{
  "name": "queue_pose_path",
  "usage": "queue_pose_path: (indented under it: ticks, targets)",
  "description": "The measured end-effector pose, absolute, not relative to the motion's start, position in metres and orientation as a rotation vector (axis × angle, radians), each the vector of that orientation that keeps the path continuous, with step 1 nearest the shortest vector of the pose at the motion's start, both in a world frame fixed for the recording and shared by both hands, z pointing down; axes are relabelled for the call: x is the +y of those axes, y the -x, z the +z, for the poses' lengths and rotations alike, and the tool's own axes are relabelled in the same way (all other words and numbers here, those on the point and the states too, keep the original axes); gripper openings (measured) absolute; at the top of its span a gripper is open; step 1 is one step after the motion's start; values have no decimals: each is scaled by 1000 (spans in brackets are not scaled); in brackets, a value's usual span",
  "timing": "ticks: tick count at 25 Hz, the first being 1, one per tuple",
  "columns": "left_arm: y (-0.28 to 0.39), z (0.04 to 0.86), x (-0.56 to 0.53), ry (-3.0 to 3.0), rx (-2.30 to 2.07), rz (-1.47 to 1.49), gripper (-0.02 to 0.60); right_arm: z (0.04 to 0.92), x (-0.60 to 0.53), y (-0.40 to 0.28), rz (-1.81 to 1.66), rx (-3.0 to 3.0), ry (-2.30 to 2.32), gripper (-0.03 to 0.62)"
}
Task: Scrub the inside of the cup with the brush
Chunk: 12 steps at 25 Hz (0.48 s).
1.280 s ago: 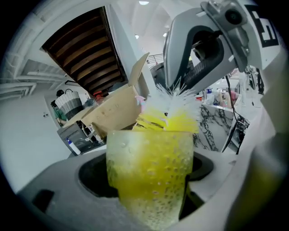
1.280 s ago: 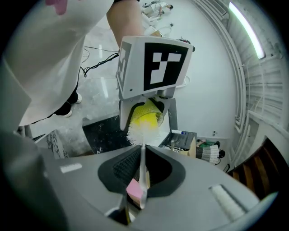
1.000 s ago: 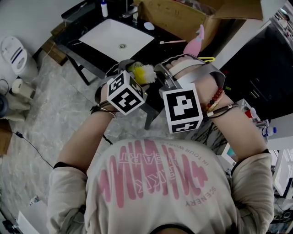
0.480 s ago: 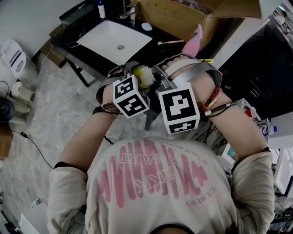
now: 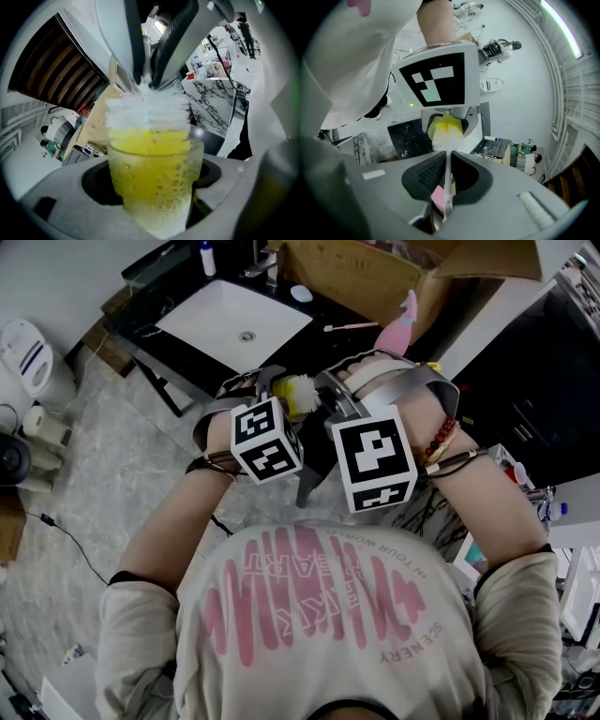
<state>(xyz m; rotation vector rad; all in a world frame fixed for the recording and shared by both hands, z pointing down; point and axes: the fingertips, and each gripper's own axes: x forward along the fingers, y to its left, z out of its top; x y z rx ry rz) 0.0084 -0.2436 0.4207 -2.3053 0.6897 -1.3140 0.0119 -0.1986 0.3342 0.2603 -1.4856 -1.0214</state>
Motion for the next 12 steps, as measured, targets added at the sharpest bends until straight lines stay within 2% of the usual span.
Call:
queue_pose_path:
  ticks: [12]
  targets:
    - [8,422,-255,2221,660,-1358,401,317,-207,-23,-1005,-1534,-309,51]
